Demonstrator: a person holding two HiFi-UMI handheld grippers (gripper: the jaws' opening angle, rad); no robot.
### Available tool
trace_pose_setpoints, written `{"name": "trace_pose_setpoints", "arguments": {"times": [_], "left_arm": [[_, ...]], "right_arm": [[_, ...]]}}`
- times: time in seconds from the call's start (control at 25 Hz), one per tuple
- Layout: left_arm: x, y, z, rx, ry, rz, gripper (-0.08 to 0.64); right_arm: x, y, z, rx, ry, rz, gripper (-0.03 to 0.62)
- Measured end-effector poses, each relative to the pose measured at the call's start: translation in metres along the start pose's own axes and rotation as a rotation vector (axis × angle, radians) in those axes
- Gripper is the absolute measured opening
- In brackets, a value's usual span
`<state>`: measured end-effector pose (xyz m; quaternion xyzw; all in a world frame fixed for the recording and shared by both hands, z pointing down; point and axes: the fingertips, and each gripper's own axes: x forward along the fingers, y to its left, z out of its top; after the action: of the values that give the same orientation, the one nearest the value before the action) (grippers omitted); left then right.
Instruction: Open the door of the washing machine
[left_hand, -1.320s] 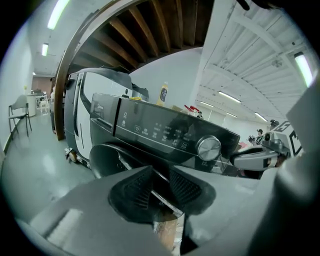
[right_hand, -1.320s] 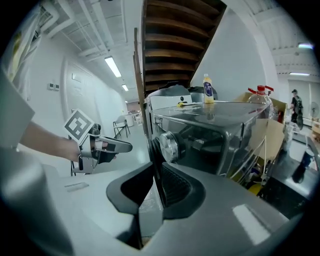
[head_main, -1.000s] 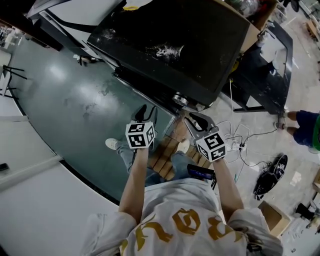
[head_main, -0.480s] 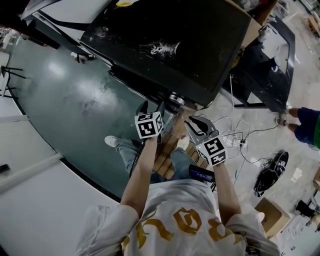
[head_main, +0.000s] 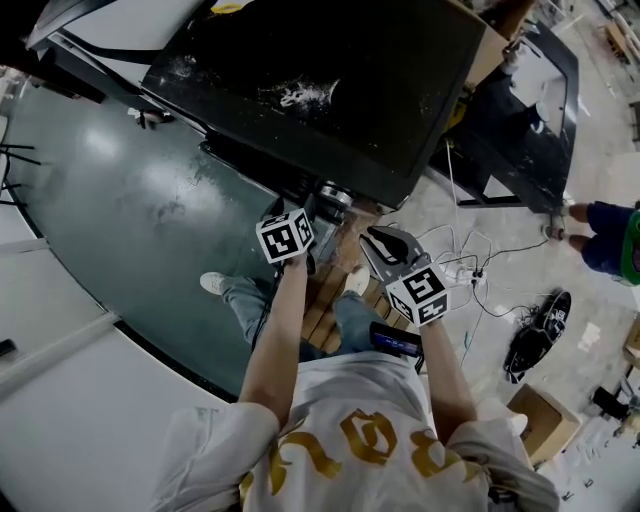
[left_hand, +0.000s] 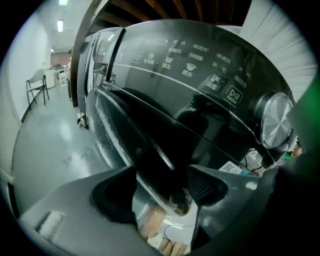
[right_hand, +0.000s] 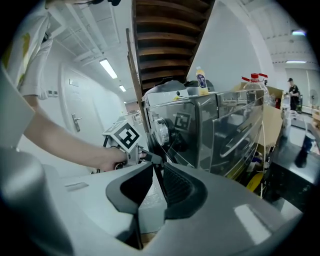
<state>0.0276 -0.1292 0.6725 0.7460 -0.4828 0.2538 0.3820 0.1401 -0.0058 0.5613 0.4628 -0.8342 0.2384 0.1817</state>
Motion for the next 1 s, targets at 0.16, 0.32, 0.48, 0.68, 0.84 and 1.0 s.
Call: {"name": "trace_pose_setpoints", "arguments": {"times": [0.16, 0.32, 0.48, 0.68, 0.84, 1.0], "left_arm": [[0.000, 0.001, -0.002, -0.005, 0.013, -0.009, 0.299], [0.000, 0.000, -0.002, -0.007, 0.014, -0.018, 0.298], [0.000, 0.001, -0.001, -0.021, 0.009, -0.023, 0.297], [0.000, 0.002, -0.003, -0.030, 0.010, -0.030, 0.295], [0.000, 0.005, -0.010, -0.040, 0.004, -0.052, 0.295], [-0.010, 0.010, -0.015, -0.024, 0.019, -0.048, 0.292]], "right_arm": [[0.003, 0.004, 0.000, -0.012, 0.009, 0.013, 0.075], [0.005, 0.011, 0.002, -0.028, 0.020, 0.024, 0.064], [0.002, 0.011, 0.008, -0.047, -0.003, 0.011, 0.028], [-0.003, 0.009, 0.009, -0.060, -0.008, -0.003, 0.048], [-0.005, 0.011, 0.010, -0.073, -0.010, 0.000, 0.048], [-0.005, 0.013, 0.011, -0.082, -0.001, -0.002, 0.048]]}}
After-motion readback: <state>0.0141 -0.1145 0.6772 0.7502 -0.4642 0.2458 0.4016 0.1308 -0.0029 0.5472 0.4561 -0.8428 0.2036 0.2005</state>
